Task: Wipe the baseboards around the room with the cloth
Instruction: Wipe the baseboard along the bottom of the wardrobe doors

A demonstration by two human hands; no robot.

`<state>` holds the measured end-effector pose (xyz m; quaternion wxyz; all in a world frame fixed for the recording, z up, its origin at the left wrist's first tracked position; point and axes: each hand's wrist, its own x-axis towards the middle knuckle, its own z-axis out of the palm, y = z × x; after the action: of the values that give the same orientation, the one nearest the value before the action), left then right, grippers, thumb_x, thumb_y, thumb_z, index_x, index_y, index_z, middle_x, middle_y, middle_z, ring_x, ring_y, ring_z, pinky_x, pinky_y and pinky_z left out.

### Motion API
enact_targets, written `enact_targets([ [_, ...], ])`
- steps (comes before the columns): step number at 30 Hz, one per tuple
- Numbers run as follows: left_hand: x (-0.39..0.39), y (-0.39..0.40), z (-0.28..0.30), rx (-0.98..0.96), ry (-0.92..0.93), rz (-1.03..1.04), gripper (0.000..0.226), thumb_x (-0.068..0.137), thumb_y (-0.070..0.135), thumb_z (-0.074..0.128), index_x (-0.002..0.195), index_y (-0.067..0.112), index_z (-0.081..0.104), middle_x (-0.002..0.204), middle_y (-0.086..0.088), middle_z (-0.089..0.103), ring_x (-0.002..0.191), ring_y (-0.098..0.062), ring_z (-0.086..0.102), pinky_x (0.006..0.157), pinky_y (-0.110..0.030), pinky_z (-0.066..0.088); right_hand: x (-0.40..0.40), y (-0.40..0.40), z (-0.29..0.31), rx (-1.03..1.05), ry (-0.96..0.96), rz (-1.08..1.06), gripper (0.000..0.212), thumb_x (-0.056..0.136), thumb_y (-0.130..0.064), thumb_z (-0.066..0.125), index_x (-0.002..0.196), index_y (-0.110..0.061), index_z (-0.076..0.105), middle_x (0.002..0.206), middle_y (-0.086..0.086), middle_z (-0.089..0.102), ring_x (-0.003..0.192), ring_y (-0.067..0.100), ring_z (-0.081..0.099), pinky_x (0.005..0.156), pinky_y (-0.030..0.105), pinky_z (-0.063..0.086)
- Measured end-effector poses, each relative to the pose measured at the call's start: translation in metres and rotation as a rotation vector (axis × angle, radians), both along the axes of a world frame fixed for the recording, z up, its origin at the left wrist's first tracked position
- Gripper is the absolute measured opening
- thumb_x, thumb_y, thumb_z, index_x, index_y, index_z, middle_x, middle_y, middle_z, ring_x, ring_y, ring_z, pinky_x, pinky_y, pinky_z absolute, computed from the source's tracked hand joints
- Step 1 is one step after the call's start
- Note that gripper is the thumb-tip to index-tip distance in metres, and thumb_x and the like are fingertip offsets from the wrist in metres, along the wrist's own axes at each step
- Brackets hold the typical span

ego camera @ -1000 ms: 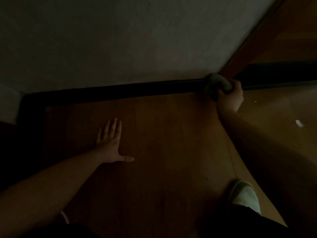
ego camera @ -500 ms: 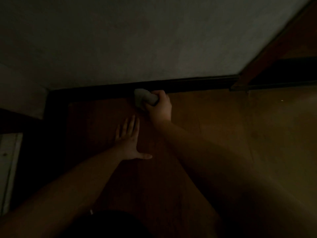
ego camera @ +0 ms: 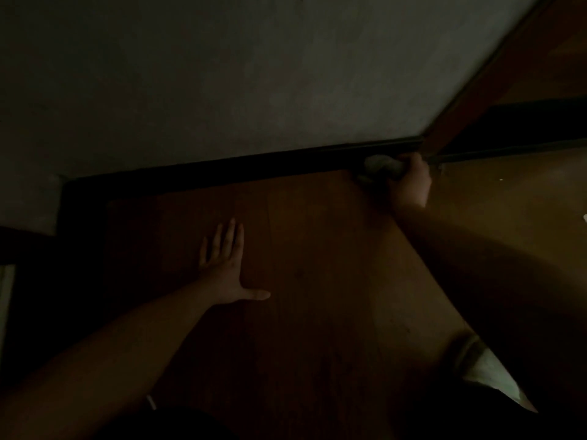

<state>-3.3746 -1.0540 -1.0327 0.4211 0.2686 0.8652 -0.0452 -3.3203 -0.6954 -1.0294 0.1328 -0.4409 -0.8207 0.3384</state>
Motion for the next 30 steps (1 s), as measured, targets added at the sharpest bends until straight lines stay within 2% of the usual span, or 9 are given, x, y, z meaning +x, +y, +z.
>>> enact_targets([
  [5, 0.0, 0.0, 0.001, 0.006, 0.003, -0.006, 0.153, 0.049, 0.097, 0.055, 0.131, 0.024, -0.052, 0.132, 0.004, -0.064, 0.131, -0.024, -0.05, 0.113, -0.051, -0.022, 0.011, 0.04, 0.011, 0.086, -0.1, -0.115, 0.036, 0.095, -0.001, 0.049, 0.129, -0.009, 0.052, 0.138, 0.015, 0.048, 0.124, 0.033, 0.05, 0.102, 0.039, 0.041],
  [9, -0.001, -0.001, -0.003, 0.017, -0.002, 0.004, 0.154, 0.047, 0.098, 0.054, 0.132, 0.025, -0.052, 0.134, 0.004, -0.063, 0.13, -0.024, -0.051, 0.112, -0.051, -0.022, 0.023, 0.046, 0.013, 0.046, -0.099, -0.187, 0.038, 0.094, -0.003, 0.052, 0.13, -0.014, 0.052, 0.138, 0.011, 0.048, 0.124, 0.029, 0.05, 0.104, 0.041, 0.043],
  [15, -0.002, 0.001, 0.002, 0.0, 0.011, 0.021, 0.153, 0.049, 0.094, 0.059, 0.129, 0.025, -0.051, 0.136, 0.001, -0.059, 0.133, -0.026, -0.046, 0.114, -0.053, -0.019, 0.05, 0.008, 0.049, -0.02, -0.003, 0.06, 0.042, 0.086, -0.011, 0.067, 0.126, -0.015, 0.054, 0.129, 0.009, 0.051, 0.113, 0.025, 0.053, 0.094, 0.039, 0.049],
  [19, -0.002, 0.002, 0.005, -0.017, 0.003, 0.007, 0.153, 0.049, 0.094, 0.059, 0.125, 0.025, -0.054, 0.133, 0.002, -0.062, 0.131, -0.024, -0.047, 0.117, -0.053, -0.017, 0.077, -0.011, 0.091, -0.013, 0.013, 0.323, 0.046, 0.083, -0.019, 0.076, 0.124, -0.021, 0.056, 0.123, 0.001, 0.052, 0.105, 0.014, 0.049, 0.086, 0.031, 0.045],
  [22, -0.005, 0.006, 0.009, -0.059, 0.02, -0.01, 0.152, 0.051, 0.094, 0.059, 0.125, 0.023, -0.053, 0.137, 0.0, -0.059, 0.137, -0.026, -0.043, 0.119, -0.054, -0.012, 0.107, -0.014, 0.13, -0.008, -0.034, 0.481, 0.046, 0.081, -0.017, 0.079, 0.121, -0.021, 0.056, 0.115, -0.005, 0.048, 0.101, 0.014, 0.051, 0.082, 0.029, 0.043],
  [26, 0.003, 0.019, 0.023, -0.169, 0.028, 0.006, 0.15, 0.06, 0.085, 0.066, 0.138, 0.02, -0.044, 0.144, -0.004, -0.053, 0.144, -0.031, -0.032, 0.12, -0.056, 0.0, 0.149, -0.012, 0.173, -0.066, -0.012, 0.502, 0.045, 0.082, -0.019, 0.078, 0.115, -0.035, 0.052, 0.114, -0.008, 0.049, 0.096, 0.012, 0.055, 0.074, 0.022, 0.048],
  [28, 0.005, 0.026, 0.032, -0.236, 0.009, -0.013, 0.138, 0.072, 0.079, 0.063, 0.147, 0.016, -0.034, 0.152, -0.008, -0.045, 0.147, -0.035, -0.023, 0.12, -0.055, 0.005, 0.161, -0.009, 0.183, -0.094, 0.026, 0.465, 0.044, 0.083, -0.019, 0.077, 0.113, -0.037, 0.05, 0.115, -0.006, 0.052, 0.096, 0.013, 0.057, 0.07, 0.019, 0.048],
  [30, 0.002, 0.033, 0.043, -0.268, 0.002, -0.059, 0.119, 0.082, 0.077, 0.051, 0.153, 0.017, -0.024, 0.159, -0.009, -0.032, 0.15, -0.033, -0.013, 0.121, -0.053, 0.006, 0.167, -0.005, 0.179, -0.123, 0.068, 0.422, 0.044, 0.083, -0.02, 0.077, 0.115, -0.034, 0.051, 0.118, -0.003, 0.053, 0.099, 0.015, 0.058, 0.074, 0.026, 0.053],
])
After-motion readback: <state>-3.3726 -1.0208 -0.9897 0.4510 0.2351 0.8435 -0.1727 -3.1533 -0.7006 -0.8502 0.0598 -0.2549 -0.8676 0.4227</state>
